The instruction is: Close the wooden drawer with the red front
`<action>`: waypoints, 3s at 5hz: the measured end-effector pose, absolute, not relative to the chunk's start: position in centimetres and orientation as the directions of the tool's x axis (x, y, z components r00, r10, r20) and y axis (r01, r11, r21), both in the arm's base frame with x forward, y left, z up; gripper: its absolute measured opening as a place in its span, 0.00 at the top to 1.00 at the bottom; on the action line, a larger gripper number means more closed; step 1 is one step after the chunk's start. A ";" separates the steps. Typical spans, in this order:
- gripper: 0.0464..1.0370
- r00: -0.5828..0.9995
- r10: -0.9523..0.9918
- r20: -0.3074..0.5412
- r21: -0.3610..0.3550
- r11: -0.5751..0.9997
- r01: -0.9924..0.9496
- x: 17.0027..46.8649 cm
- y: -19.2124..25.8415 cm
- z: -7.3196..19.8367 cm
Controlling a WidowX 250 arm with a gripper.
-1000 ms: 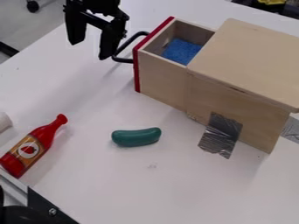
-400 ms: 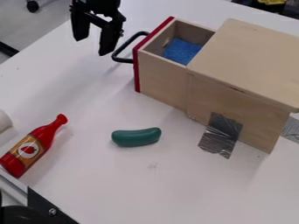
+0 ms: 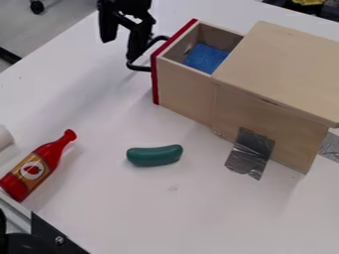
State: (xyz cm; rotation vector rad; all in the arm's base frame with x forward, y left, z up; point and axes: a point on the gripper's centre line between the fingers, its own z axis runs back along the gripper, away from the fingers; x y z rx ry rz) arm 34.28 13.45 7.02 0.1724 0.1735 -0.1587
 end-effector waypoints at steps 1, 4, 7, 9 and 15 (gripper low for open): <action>0.04 0.967 -0.172 -0.190 0.155 0.967 0.203 36.2 12.7 6.9; 0.04 0.963 -0.183 -0.196 0.138 0.968 0.212 38.9 13.4 6.6; 0.04 0.962 -0.213 -0.171 0.053 0.973 0.225 38.6 11.9 5.4; 0.04 0.965 -0.216 -0.151 0.022 0.975 0.222 38.0 11.2 5.2; 0.04 0.958 -0.247 -0.143 -0.015 0.969 0.248 37.8 9.1 5.0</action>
